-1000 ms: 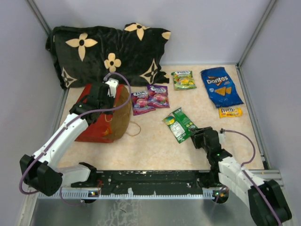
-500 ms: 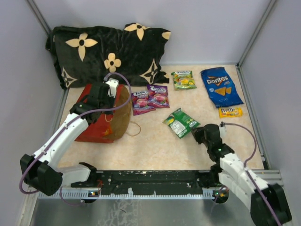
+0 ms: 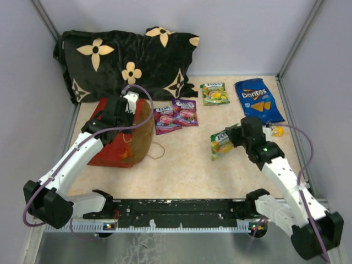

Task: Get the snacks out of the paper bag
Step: Adjust the snack at the center of the board.

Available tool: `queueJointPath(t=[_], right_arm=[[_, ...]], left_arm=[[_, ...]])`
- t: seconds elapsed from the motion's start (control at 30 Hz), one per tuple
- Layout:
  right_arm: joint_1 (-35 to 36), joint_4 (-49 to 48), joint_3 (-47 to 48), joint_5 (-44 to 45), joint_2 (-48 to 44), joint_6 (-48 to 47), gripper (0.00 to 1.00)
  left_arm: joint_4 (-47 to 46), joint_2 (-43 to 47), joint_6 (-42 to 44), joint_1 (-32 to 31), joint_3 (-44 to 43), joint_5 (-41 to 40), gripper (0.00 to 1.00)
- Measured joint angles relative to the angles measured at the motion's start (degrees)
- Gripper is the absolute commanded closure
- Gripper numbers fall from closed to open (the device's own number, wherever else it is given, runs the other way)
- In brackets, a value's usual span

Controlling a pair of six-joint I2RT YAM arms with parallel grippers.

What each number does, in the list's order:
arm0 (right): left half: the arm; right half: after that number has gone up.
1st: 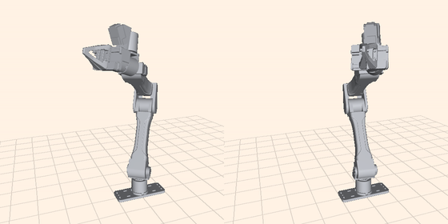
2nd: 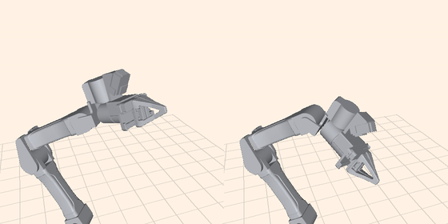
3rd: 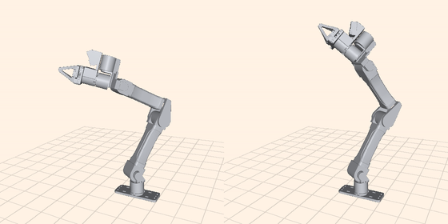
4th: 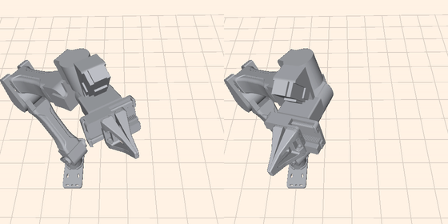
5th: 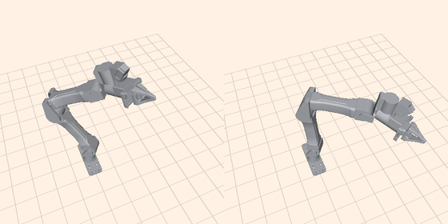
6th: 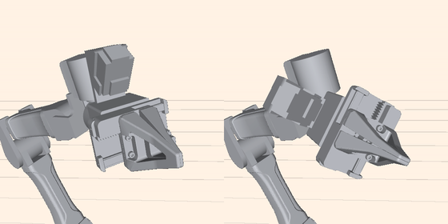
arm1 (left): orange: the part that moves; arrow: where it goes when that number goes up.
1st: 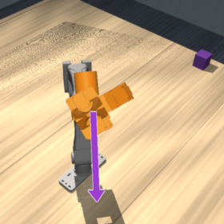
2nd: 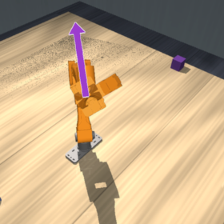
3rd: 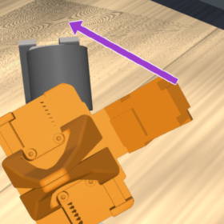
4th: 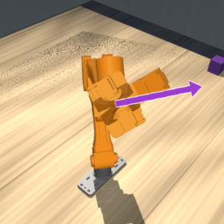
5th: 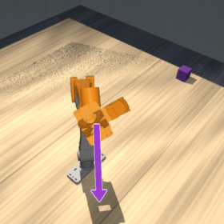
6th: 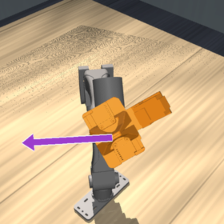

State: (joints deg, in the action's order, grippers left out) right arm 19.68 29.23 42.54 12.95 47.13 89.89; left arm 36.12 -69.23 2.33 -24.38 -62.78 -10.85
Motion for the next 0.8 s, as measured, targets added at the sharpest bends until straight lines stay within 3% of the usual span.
queueJointPath(t=[0.07,0.17,0.4,0.47,0.53,0.63,0.8], right_arm=[[0.0,1.7,0.4,0.5,4.9,2.6,0.99],[0.0,2.9,0.6,1.4,14.0,6.8,0.60],[-1.4,-1.9,15.4,8.4,38.0,6.8,0.46],[-1.4,-5.3,19.3,10.6,40.9,4.7,0.36],[-1.4,-6.8,21.7,12.2,41.5,2.7,0.30],[-1.5,-8.3,22.6,13.7,40.4,0.1,0.30],[-3.0,-18.2,6.0,11.3,28.5,-10.5,0.27]], left_arm=[[0.0,0.0,0.0,0.1,0.0,0.0,0.94],[0.0,-0.2,-0.1,0.1,0.0,0.1,0.94],[0.0,-1.7,-0.2,0.1,0.0,0.9,0.94],[0.0,-1.7,-0.2,0.1,0.0,1.0,0.94],[0.0,-1.7,-0.2,0.1,0.0,1.0,0.94],[-0.1,-1.7,-0.2,0.1,0.0,1.0,0.94],[-0.1,-1.7,-0.2,0.1,0.0,1.2,0.94]])
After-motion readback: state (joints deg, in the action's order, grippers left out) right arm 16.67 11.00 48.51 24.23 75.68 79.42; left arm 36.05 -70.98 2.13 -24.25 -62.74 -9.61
